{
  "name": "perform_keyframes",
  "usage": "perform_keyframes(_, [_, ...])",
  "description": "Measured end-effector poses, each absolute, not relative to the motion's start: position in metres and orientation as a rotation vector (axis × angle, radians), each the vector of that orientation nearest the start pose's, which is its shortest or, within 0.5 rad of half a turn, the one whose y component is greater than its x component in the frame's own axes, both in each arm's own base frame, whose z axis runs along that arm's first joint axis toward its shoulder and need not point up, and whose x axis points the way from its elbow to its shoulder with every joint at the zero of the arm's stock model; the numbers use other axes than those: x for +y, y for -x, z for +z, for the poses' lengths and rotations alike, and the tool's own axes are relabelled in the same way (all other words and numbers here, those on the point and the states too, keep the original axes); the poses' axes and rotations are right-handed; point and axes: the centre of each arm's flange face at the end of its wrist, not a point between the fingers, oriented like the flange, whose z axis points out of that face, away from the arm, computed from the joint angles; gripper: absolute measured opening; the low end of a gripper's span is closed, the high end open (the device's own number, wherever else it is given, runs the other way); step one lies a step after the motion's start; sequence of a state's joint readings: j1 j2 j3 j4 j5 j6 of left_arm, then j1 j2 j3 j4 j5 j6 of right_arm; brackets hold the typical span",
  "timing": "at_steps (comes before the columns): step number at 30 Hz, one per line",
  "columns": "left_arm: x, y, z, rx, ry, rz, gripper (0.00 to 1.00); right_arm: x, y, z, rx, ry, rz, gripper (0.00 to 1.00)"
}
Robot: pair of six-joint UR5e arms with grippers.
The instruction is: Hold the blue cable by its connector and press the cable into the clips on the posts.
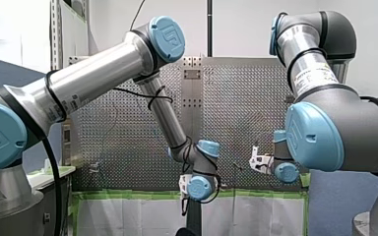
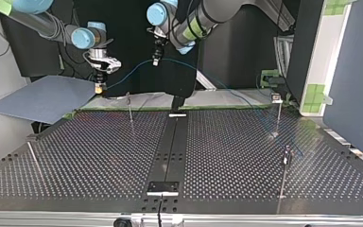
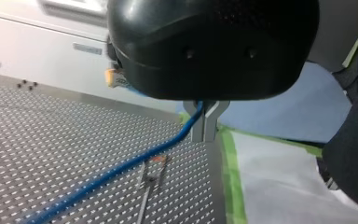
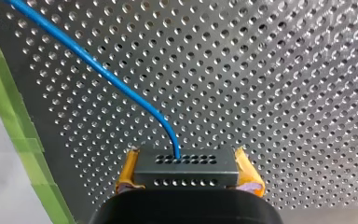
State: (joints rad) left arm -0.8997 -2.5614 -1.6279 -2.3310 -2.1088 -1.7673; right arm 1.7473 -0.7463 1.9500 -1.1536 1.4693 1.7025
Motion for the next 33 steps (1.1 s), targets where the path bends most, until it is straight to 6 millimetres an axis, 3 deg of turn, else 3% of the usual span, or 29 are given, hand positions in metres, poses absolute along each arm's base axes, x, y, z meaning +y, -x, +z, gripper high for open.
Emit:
perform_keyframes(19, [-0.553,-0.341,-0.120,1.758,-0.196,-0.292,0.00,-0.534,-0.208,-0.067,-1.271,-1.413,1.478,0.00])
perform_keyframes(26, [-0.569,-0.355,-0.117,1.734,-0.187,-0.323,0.00,-0.548,-0.206,-0.063,-1.271,-1.398,1.516,0.00])
perform_keyframes(33, [-0.589,-0.370,-0.102,1.704,-0.169,-0.355,0.00,-0.567,-0.207,-0.054,-1.257,-1.396,1.576,0.00])
